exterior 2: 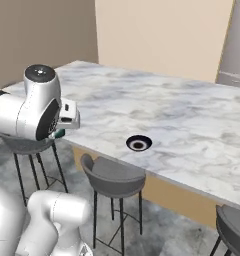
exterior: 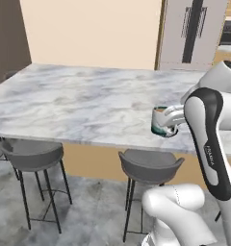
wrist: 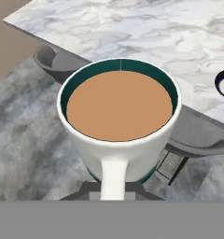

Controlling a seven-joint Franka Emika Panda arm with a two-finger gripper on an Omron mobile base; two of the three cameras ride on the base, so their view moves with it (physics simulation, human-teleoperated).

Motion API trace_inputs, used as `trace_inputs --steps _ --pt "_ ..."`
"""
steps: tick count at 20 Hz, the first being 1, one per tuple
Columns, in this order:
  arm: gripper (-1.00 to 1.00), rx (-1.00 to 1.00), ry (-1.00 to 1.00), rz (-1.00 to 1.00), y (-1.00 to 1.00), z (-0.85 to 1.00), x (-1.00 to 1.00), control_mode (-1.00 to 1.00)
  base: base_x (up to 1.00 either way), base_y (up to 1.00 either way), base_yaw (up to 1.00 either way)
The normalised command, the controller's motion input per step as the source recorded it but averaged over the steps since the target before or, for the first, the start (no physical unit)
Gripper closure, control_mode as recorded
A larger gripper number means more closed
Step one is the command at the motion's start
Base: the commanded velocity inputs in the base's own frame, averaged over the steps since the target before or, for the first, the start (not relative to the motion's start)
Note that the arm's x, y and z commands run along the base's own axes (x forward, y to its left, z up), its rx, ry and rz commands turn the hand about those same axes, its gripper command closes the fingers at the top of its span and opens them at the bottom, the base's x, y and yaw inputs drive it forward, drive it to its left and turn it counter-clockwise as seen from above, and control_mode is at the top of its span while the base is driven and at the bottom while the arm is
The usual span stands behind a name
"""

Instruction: Pick the cup of tea, navigate to the dining table, and place it on the saucer.

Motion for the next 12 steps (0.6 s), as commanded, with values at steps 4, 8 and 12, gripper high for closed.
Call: trace_inputs --steps 4,8,12 --pt "1.00 0.00 0.00 0.00 0.00 0.00 0.00 1.00 0.99 0.14 -0.48" --pt "1.00 0.00 0.00 0.00 0.00 0.00 0.00 1.00 0.87 -0.10 -0.39" --pt "1.00 0.00 0.00 0.00 0.00 0.00 0.00 1.00 0.29 0.00 -0.14"
